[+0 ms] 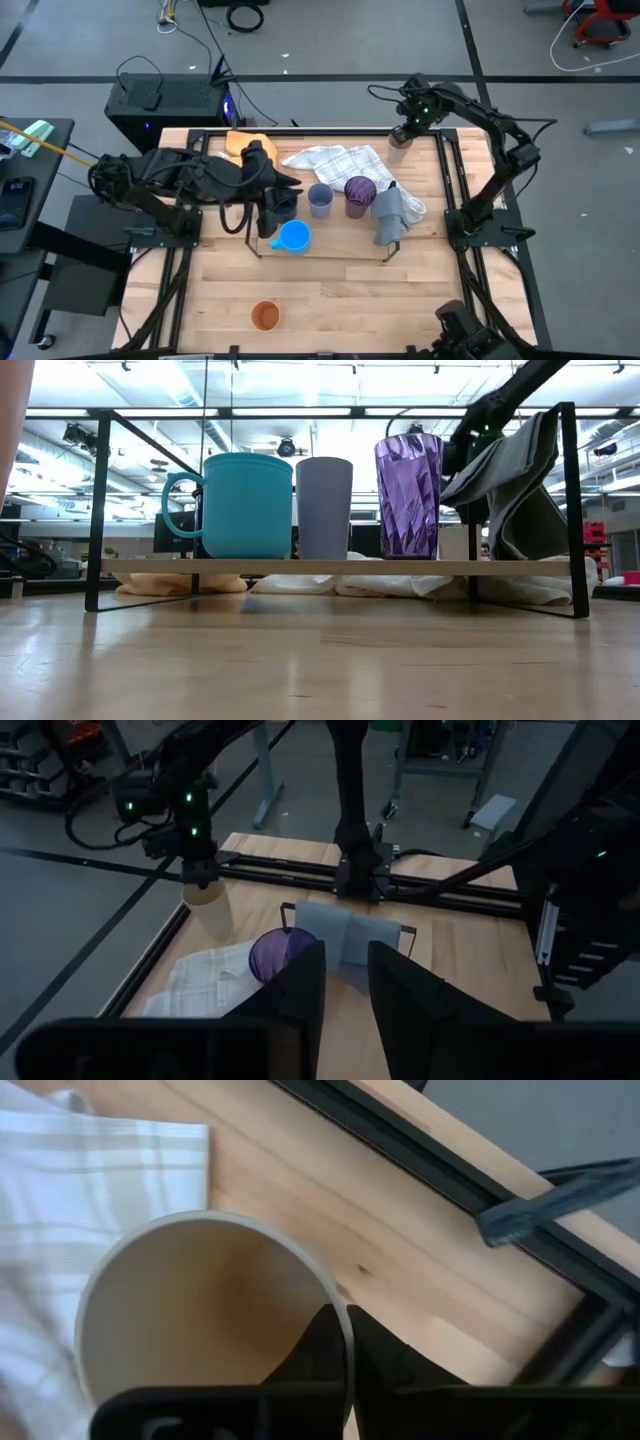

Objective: Stack small to large cups/mugs on shelf
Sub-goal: Put the white cup on the shelf

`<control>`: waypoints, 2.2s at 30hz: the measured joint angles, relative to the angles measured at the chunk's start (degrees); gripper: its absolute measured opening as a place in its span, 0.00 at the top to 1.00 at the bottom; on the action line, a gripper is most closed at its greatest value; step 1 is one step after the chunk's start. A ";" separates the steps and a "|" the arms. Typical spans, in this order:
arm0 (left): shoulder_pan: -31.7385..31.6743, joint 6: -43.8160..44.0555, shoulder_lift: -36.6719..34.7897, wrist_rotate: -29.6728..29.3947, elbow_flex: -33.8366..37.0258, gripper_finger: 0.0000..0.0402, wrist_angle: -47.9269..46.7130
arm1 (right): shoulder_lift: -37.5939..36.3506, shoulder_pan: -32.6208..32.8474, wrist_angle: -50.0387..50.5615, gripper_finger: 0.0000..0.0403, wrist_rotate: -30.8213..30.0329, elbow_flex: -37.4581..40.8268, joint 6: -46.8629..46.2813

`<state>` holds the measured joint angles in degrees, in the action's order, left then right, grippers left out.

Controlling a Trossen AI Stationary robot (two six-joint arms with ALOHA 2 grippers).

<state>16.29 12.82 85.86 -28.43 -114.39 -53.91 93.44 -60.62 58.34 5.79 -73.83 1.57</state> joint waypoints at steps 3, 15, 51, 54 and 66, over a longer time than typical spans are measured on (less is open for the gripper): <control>-0.06 -0.38 0.00 -0.01 0.00 0.78 -0.02 | -1.31 0.31 4.35 0.99 0.06 -2.76 0.42; -1.69 -5.39 0.00 -0.01 0.00 0.78 0.02 | -7.26 10.84 23.45 1.00 3.66 -25.06 -1.51; -3.88 -21.78 8.24 11.81 0.04 0.65 -5.74 | 13.87 48.84 28.74 1.00 16.59 -57.26 -21.74; -4.55 -24.32 8.83 11.79 0.07 0.63 -1.69 | 14.49 48.98 29.11 1.00 17.42 -59.44 -22.59; -7.77 -28.92 9.76 15.31 0.01 0.61 0.33 | 15.64 50.34 31.28 1.00 18.37 -59.70 -23.48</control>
<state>8.51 -16.10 95.63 -13.12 -114.38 -53.58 109.09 -10.28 89.62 24.17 -133.53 -21.91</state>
